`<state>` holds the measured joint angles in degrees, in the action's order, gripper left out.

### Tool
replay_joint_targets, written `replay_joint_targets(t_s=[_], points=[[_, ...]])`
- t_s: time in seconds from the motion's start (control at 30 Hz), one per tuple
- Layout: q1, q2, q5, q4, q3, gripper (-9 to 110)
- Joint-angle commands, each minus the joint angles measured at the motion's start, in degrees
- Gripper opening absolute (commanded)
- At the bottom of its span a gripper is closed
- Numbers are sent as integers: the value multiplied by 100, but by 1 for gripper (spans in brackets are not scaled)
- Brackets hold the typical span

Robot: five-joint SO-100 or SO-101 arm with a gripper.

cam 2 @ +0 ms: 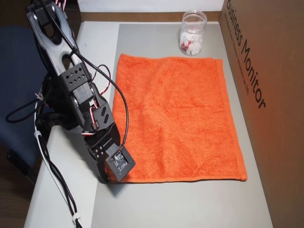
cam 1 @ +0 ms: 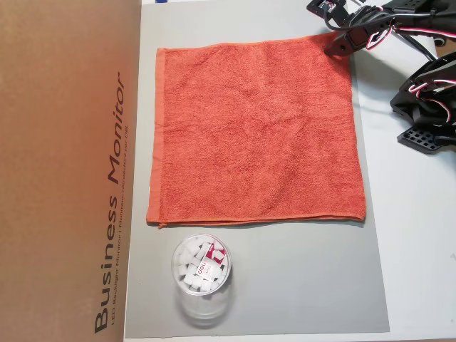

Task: Fold the blanket.

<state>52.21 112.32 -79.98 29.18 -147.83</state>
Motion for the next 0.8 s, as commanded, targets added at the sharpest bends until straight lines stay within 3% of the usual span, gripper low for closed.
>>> replay_joint_targets(t_s=[0.0,0.33,0.77], points=[[62,-35,44,-70,53,10],[97,-35,44,-70,44,0],[176,70,44,18,255,0]])
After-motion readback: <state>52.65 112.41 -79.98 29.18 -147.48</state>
